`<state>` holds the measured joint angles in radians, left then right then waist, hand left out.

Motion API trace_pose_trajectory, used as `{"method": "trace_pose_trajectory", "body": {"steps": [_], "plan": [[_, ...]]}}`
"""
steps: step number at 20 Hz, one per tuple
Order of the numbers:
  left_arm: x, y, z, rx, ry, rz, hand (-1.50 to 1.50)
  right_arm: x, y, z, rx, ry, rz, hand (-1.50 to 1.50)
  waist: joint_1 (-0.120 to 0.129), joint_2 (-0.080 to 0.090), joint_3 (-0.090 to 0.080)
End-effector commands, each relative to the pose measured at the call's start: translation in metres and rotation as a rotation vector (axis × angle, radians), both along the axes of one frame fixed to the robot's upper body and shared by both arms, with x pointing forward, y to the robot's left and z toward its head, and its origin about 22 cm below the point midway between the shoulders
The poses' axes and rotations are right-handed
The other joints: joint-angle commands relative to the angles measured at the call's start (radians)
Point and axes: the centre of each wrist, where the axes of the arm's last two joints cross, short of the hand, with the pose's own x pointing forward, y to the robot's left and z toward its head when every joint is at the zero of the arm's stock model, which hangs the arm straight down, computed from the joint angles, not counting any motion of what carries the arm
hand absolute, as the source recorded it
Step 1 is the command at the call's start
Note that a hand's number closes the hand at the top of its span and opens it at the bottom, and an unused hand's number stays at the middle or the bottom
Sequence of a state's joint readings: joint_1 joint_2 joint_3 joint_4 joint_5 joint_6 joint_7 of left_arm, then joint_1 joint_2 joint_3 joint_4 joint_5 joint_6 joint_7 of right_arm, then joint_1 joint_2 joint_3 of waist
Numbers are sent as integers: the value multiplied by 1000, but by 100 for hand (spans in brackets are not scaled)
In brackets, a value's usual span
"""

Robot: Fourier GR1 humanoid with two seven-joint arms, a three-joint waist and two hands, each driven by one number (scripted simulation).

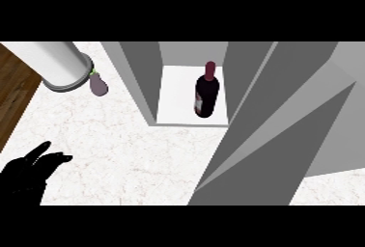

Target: Pick up the wine, place it into the cabinet and close the cabinet

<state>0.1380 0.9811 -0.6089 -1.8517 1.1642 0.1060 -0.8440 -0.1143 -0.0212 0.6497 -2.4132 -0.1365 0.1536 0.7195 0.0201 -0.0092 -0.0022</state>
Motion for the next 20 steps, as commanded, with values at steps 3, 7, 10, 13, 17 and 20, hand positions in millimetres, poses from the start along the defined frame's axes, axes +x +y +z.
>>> {"method": "trace_pose_trajectory", "body": {"steps": [3,7,10,13,17,20], "plan": [[-8,36,3,-30,4,82,-150,-25,47,4,-57,-38,116,150,8,-3,-2],[-23,64,-5,1,26,72,-150,-26,71,-4,-16,-33,79,150,19,-3,-2],[-20,81,8,23,5,94,-150,-22,78,1,-11,-70,45,150,27,-4,-3],[-22,86,8,16,-4,72,-150,-13,81,5,72,-105,-44,150,31,-4,-3],[-21,118,18,26,-16,71,-150,5,85,12,123,-104,-139,150,40,2,-3],[-21,119,19,28,-14,60,-150,20,96,19,112,-111,-160,150,44,7,-3]]}}
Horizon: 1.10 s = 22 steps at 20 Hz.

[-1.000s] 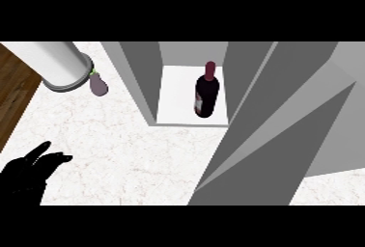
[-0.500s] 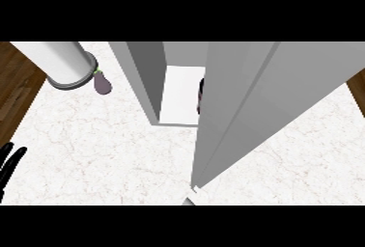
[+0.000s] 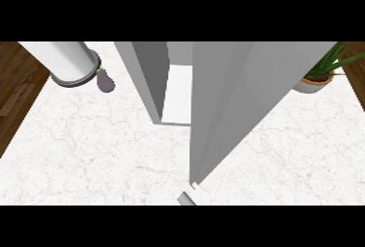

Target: Pick up the wine, place it into the cabinet and close the cabinet

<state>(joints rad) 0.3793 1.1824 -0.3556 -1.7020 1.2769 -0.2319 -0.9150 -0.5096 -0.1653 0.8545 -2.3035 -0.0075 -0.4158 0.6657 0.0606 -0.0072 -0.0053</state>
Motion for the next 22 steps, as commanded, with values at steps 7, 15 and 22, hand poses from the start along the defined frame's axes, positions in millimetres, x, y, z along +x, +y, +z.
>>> {"method": "trace_pose_trajectory", "body": {"steps": [7,15,22], "plan": [[-7,39,10,-16,-15,-15,-150,84,79,28,22,-19,-143,150,-1,9,3],[-12,50,6,-1,-14,12,-150,163,90,64,7,3,-99,150,-2,16,4],[-8,54,15,8,-17,-25,-150,187,97,57,-218,173,249,150,26,22,3]]}}
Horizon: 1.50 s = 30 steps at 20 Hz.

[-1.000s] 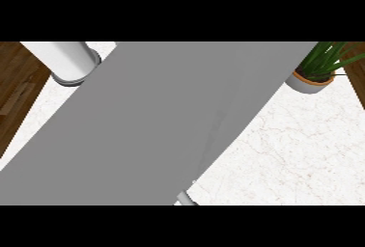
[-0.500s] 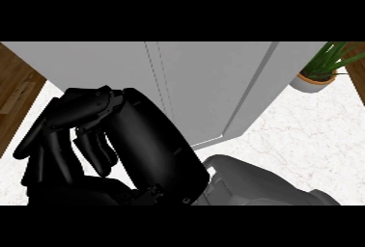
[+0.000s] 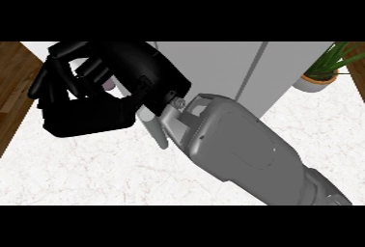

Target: Pick up the wine, place it into the cabinet and close the cabinet

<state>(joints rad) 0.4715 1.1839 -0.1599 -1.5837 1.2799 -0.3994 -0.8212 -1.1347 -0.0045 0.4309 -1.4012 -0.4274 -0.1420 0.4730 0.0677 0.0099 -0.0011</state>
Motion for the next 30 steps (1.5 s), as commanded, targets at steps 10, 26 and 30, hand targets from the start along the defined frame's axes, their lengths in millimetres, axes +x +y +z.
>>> {"method": "trace_pose_trajectory", "body": {"steps": [10,26,30], "plan": [[-6,21,5,-21,-49,-32,-150,63,12,-35,-292,263,409,150,1,-1,0],[-3,30,9,-14,-48,-10,-150,119,-29,-55,-102,360,412,150,-20,3,0],[6,25,9,-7,-49,-7,-150,123,-39,-65,-81,321,317,150,-30,6,0]]}}
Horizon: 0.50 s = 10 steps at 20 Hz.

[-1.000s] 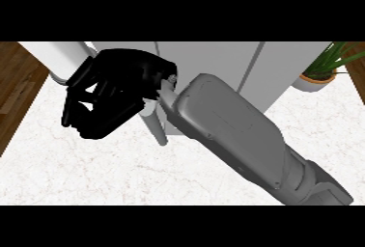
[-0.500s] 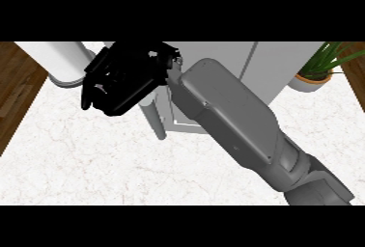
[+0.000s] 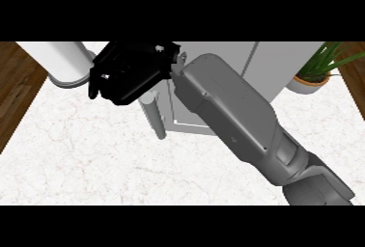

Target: Pick up the wine, place it into the cabinet and close the cabinet

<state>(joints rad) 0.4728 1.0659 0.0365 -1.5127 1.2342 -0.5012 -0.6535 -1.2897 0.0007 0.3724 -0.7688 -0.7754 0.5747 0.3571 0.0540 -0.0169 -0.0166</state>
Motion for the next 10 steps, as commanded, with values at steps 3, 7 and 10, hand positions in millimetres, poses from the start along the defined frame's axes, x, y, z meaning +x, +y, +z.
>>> {"method": "trace_pose_trajectory", "body": {"steps": [3,7,10], "plan": [[3,-6,2,-7,-38,-44,-150,41,-74,4,61,9,-318,150,-9,31,16],[7,-5,1,-2,-39,-26,-150,41,-81,-1,121,-42,-394,150,-34,38,15],[8,-13,0,0,-27,-56,-150,40,-78,3,123,-53,-408,150,-33,34,15]]}}
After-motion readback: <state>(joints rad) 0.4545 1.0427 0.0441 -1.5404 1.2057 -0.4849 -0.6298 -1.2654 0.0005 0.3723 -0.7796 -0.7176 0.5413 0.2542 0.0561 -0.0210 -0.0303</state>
